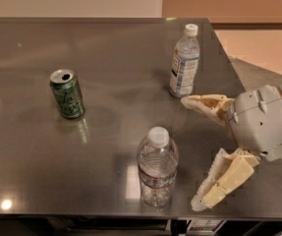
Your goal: Knock water bottle over
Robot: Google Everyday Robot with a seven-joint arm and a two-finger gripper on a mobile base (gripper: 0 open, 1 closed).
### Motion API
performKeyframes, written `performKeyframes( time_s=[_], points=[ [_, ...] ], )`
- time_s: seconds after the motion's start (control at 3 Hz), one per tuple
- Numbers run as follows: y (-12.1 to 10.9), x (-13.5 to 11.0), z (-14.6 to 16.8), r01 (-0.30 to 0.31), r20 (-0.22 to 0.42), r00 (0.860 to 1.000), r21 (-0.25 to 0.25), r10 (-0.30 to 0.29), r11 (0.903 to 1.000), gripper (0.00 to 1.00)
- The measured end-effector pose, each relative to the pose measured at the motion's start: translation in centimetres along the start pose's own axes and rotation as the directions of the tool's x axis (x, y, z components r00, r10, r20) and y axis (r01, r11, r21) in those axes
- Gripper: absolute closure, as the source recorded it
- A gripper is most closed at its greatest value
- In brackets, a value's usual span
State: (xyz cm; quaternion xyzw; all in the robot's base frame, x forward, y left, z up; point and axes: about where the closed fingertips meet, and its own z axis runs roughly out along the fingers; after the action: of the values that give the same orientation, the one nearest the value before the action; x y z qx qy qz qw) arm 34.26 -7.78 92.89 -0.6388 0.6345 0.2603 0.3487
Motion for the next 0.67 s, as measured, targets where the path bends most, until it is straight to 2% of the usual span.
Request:
performKeyframes(
  time_s=[0.67],
  points=[
    [1.5, -2.7, 1.1, 0.028, 0.124, 0.992, -0.013, -0.026, 0.9995, 0.00]
  ],
)
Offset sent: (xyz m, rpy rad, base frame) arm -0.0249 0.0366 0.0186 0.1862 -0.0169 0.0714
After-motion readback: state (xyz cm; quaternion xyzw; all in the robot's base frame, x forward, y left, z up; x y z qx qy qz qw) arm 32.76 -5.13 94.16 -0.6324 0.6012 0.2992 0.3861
